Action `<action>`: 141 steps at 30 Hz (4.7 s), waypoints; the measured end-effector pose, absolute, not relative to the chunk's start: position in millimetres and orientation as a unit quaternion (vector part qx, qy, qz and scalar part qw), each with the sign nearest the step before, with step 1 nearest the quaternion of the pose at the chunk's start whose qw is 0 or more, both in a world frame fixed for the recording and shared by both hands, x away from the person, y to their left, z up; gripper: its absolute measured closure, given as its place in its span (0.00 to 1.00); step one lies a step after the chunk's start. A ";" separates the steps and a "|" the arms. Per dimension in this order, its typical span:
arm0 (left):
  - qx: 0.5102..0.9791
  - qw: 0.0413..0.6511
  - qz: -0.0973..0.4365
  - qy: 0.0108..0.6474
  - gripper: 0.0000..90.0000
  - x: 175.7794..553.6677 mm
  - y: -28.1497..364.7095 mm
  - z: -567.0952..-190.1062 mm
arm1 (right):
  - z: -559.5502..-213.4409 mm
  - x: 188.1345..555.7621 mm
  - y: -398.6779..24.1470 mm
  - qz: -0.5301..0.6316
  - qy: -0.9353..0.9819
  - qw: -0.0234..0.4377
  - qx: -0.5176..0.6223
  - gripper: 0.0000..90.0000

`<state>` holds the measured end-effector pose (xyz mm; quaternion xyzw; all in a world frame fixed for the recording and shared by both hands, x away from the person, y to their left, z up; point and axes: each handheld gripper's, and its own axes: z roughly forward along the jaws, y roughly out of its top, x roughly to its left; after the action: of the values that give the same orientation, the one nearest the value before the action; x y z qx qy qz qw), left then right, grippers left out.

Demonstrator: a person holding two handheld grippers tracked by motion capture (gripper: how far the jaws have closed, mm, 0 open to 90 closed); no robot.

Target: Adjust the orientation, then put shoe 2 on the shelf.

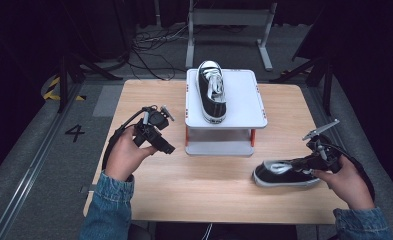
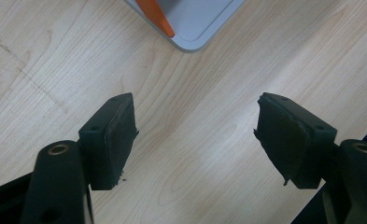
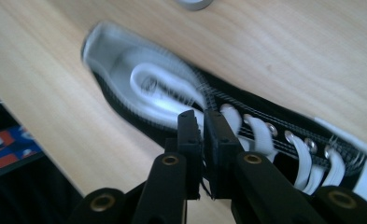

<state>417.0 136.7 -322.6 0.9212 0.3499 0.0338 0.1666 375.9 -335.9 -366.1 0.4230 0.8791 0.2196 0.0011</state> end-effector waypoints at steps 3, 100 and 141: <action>0.921 0.165 0.031 0.352 0.32 416.7 135.6 -323.5 | -356.6 371.5 -332.6 0.217 0.876 0.035 0.429 0.90; 0.928 0.152 0.018 0.340 0.33 426.0 124.7 -333.1 | -382.0 379.5 -298.2 0.113 0.868 0.053 0.481 0.39; 0.910 0.158 0.031 0.381 0.33 410.0 158.5 -331.1 | -338.6 403.9 -323.1 0.112 0.885 0.079 0.445 0.88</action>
<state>410.0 158.5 -331.1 0.9105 0.3812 0.0305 0.1575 403.9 -323.1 -338.6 0.4452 0.8849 0.1115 0.0792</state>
